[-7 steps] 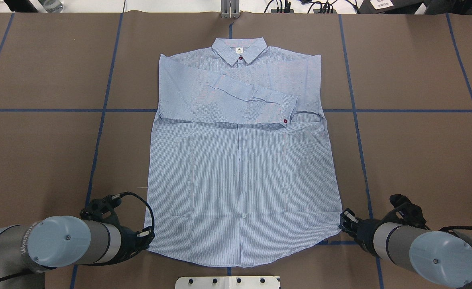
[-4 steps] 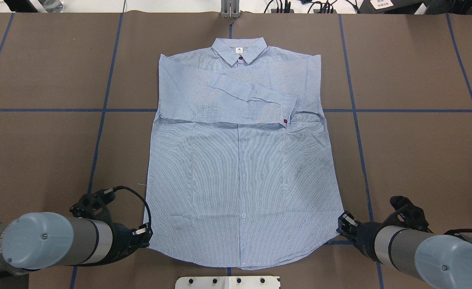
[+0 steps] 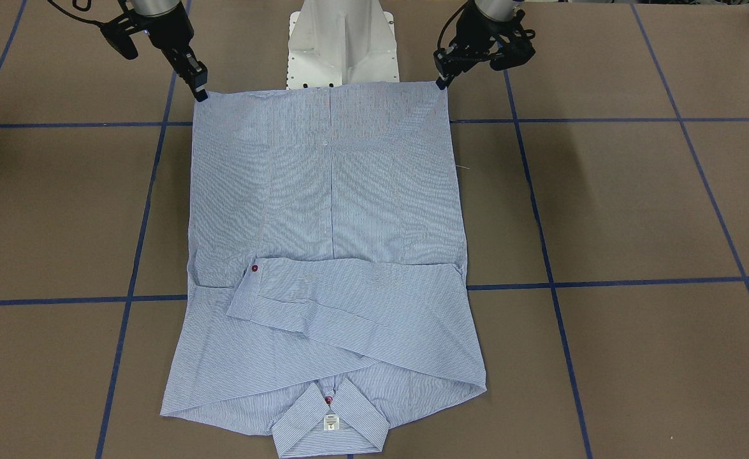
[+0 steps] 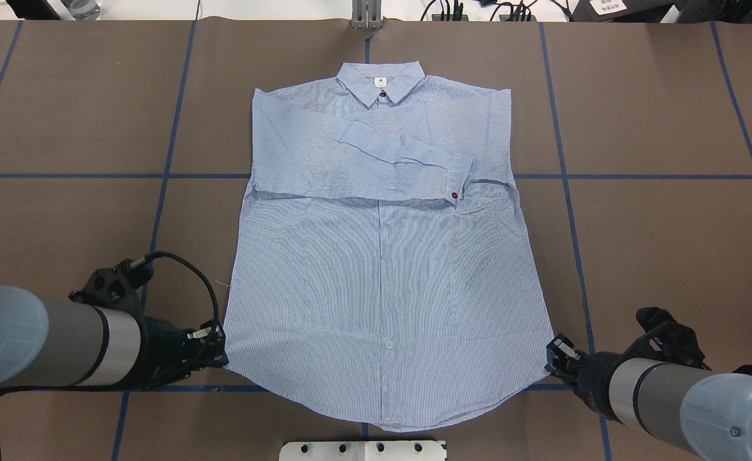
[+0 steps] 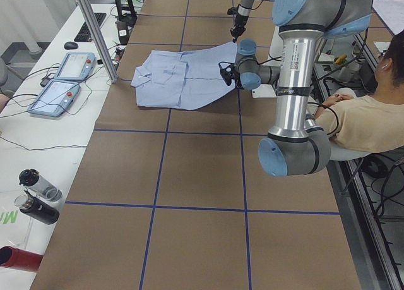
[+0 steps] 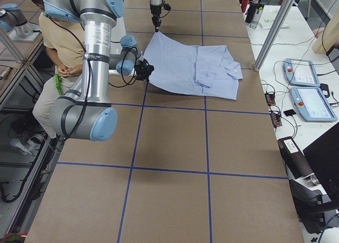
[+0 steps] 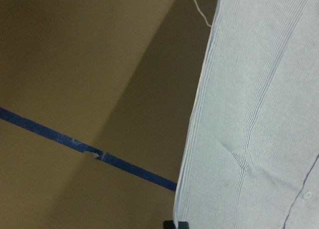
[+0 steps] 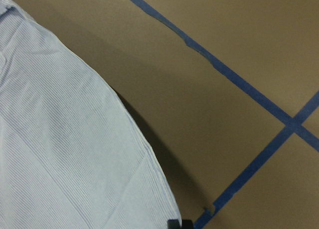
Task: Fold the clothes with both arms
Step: 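Lift the hem with both grippers and fold it toward the collar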
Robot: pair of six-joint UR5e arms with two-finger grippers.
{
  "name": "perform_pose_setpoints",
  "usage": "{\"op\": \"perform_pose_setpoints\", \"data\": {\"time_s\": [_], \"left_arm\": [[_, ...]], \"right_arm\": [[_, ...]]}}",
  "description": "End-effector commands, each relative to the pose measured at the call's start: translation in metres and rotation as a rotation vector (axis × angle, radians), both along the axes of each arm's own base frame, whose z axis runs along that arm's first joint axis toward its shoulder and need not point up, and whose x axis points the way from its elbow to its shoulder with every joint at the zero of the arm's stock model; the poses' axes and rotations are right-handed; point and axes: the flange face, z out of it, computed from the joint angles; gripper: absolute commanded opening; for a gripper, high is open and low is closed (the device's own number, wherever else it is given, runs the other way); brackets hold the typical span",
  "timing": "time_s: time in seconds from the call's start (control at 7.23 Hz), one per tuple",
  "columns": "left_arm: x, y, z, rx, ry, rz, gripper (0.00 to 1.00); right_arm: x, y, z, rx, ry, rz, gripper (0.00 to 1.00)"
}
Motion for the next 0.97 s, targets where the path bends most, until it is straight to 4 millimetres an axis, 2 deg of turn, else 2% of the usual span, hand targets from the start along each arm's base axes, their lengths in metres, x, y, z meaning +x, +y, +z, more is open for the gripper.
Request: {"op": "perform_pose_setpoints", "data": {"time_s": [0.0, 0.14, 0.28, 0.42, 0.55, 0.69, 0.83], "left_arm": [[-0.02, -0.058, -0.012, -0.001, 0.021, -0.11, 0.0], [0.0, -0.072, -0.003, -0.012, -0.005, -0.121, 0.0], [-0.001, -0.088, -0.003, -0.001, -0.008, -0.164, 0.0], [-0.005, -0.114, -0.012, 0.017, 0.0, -0.2, 0.0], [-0.007, -0.145, -0.016, 0.07, -0.021, -0.22, 0.0], [-0.023, -0.169, -0.012, 0.07, -0.037, -0.267, 0.0], [-0.027, -0.192, -0.01, 0.061, -0.049, -0.3, 0.0]], "right_arm": [[0.006, -0.031, -0.016, 0.005, -0.031, 0.066, 0.0], [0.007, -0.068, -0.019, -0.023, -0.002, 0.096, 0.0], [-0.005, -0.126, -0.046, -0.033, 0.022, 0.112, 0.0], [-0.004, -0.16, -0.062, -0.056, 0.07, 0.147, 0.0], [0.006, -0.175, -0.065, -0.056, 0.072, 0.183, 0.0], [0.019, -0.189, -0.064, -0.059, 0.077, 0.223, 0.0], [0.027, -0.197, -0.064, -0.051, 0.081, 0.256, 0.0]]}}
